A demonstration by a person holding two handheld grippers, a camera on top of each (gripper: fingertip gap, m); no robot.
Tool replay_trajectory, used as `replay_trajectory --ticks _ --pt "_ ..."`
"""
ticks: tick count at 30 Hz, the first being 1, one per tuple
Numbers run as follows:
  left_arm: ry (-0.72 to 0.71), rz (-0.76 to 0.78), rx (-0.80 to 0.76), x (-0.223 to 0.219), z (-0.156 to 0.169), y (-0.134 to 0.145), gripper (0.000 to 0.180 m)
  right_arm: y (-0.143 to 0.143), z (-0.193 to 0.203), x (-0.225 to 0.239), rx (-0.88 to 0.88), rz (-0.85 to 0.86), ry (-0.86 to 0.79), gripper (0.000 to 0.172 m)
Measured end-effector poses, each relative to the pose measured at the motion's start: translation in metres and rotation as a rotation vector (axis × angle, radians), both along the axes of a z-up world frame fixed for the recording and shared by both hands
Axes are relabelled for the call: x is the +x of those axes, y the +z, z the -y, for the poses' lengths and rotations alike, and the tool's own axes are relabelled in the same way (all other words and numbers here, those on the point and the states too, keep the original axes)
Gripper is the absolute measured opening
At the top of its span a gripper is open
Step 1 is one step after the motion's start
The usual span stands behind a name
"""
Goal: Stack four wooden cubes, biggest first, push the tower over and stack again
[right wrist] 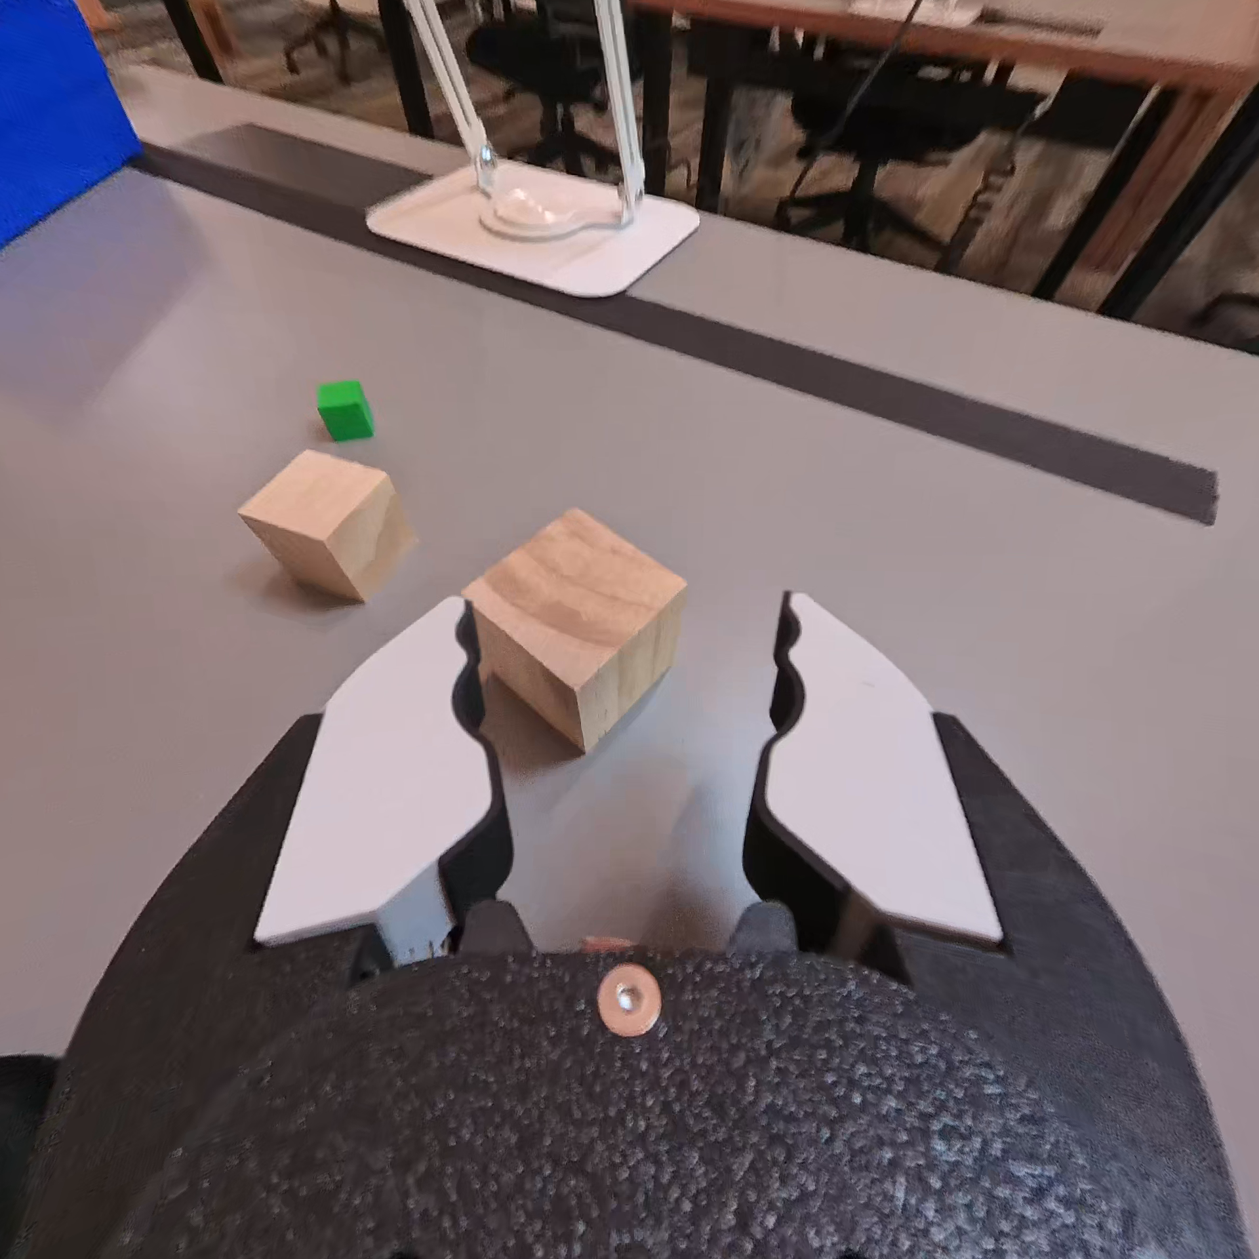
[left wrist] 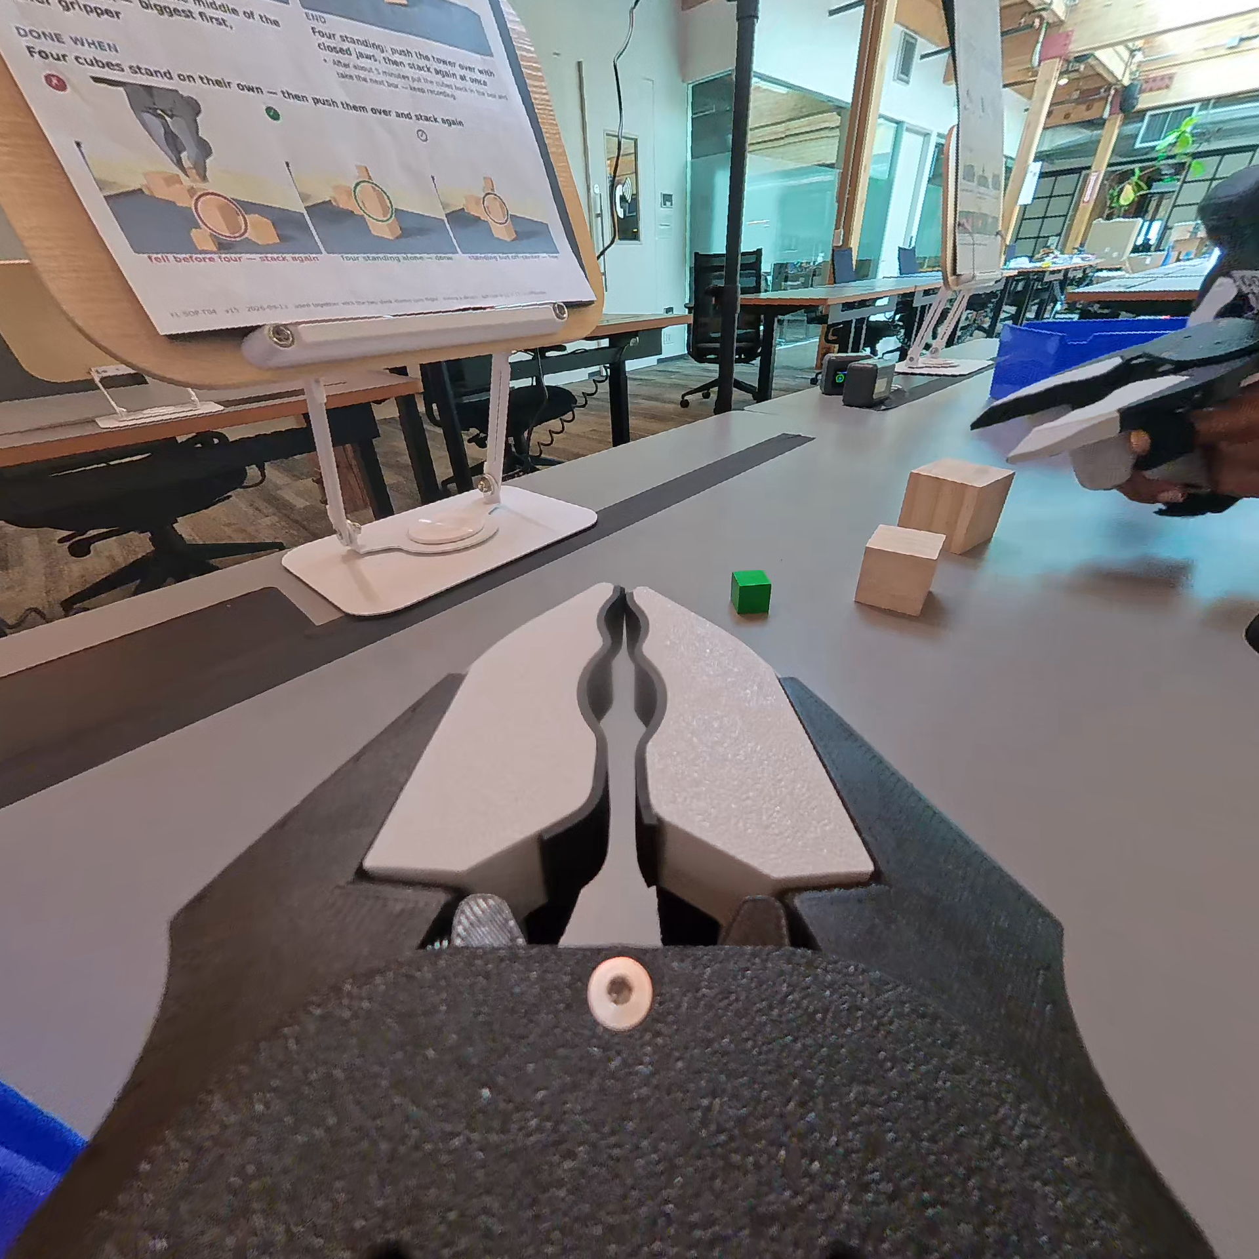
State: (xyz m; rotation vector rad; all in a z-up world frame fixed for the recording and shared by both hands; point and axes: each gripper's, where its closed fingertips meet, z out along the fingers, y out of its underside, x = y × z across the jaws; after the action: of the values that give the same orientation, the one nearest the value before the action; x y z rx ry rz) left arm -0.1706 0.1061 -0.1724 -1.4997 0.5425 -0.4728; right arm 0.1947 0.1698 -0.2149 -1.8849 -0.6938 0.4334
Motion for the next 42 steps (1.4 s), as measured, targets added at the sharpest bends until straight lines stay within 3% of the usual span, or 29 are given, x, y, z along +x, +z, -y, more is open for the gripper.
replay_trajectory --ticks 4,7,11,15,18,22,24,29,33,37,42 --pt "0.001 -0.004 -0.003 0.000 0.000 -0.001 0.000 -0.020 0.003 -0.017 -0.091 0.065 0.002 0.092" --pt "0.001 -0.007 -0.005 0.000 -0.001 -0.002 0.000 -0.045 -0.001 -0.027 -0.217 0.093 -0.094 0.096" --pt "-0.005 -0.012 -0.005 0.002 0.000 -0.002 0.000 -0.060 -0.005 -0.022 -0.260 0.171 -0.166 0.067" --pt "-0.024 -0.014 -0.005 0.005 0.002 -0.002 0.000 -0.052 0.003 -0.027 -0.207 0.161 -0.020 0.063" --pt "-0.090 -0.017 -0.006 0.016 0.009 -0.002 0.000 -0.028 0.013 -0.035 -0.106 0.107 0.105 0.062" --pt "-0.272 -0.031 -0.015 0.047 0.031 0.001 0.001 0.015 0.055 -0.078 0.012 -0.062 0.410 0.062" --pt "-0.383 -0.032 -0.044 0.068 0.047 0.003 0.015 0.027 0.084 -0.109 0.020 -0.112 0.576 0.062" --pt "-0.547 -0.080 -0.075 0.114 0.081 0.011 0.052 0.012 0.145 -0.182 -0.008 -0.017 0.868 0.062" --pt "-0.629 -0.193 -0.093 0.137 0.103 0.003 0.073 -0.007 0.172 -0.212 -0.025 0.083 0.976 0.062" --pt "-0.674 -0.428 -0.102 0.147 0.117 -0.025 0.078 -0.017 0.187 -0.223 -0.017 0.150 1.025 0.062" --pt "-0.665 -0.647 -0.093 0.146 0.122 -0.049 0.063 -0.023 0.196 -0.226 -0.001 0.195 1.052 0.062"
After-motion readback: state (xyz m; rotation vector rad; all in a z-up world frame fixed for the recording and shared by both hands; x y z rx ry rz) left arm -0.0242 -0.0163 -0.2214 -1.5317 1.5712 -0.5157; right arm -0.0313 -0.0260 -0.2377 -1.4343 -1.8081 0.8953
